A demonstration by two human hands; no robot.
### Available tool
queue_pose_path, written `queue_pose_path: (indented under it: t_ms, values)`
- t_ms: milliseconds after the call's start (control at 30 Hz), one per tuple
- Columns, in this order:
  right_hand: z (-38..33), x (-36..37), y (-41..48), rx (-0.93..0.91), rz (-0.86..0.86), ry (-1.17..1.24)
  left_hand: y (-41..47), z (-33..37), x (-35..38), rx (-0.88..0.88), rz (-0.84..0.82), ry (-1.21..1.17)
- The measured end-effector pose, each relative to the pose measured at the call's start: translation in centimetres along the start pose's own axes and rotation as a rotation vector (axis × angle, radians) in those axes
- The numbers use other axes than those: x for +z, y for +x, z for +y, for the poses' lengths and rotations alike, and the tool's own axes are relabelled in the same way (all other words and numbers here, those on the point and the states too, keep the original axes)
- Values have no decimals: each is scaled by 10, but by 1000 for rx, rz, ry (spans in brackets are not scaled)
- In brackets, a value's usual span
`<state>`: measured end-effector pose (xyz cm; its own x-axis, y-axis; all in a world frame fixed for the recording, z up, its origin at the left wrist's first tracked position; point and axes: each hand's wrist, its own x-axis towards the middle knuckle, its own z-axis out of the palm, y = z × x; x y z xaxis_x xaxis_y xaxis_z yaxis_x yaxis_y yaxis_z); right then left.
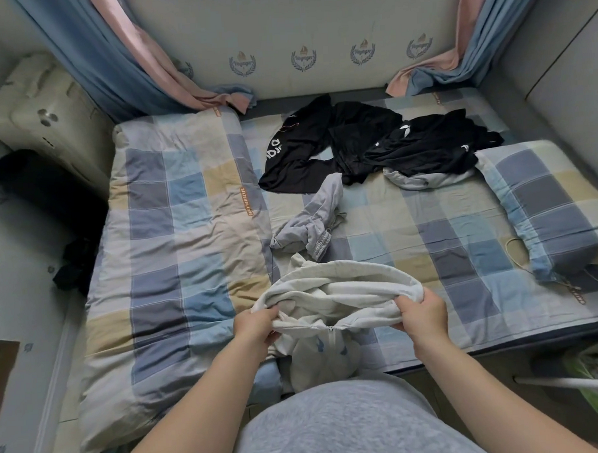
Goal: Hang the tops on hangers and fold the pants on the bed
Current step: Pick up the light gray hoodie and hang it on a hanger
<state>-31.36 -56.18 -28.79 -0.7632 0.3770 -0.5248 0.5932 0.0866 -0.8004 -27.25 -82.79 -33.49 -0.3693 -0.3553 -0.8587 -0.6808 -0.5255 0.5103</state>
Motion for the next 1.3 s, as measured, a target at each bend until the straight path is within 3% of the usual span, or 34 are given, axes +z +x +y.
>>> queue_pose_path:
  t_ms: [100,200,367,433,567,767,867,1033,1200,1300]
  values:
    - [13,-7,2,-88,51,-176,4,-11,4,13,99,-65]
    - [26,-11,11,16,67,-168,5,-14,6,-3,134,-75]
    - [35,-19,18,520,84,449,1,-10,10,-288,-180,-208]
    - [37,-26,15,595,78,515,-1,-8,10,-342,-277,-146]
    - [37,-39,2,605,5,507,-6,-1,23,-364,-411,77]
    - [46,-73,-17,692,-197,311,-19,-2,55,-376,-479,261]
    - [55,-99,-26,664,-113,275,-30,-14,71,-288,-542,216]
    - [78,-155,-66,623,-1,428,-58,-43,91,-266,-655,230]
    - [112,-214,-142,577,-10,645,-111,-93,108,-188,-912,572]
    - [146,-247,-197,530,-2,753,-152,-132,112,-249,-1030,797]
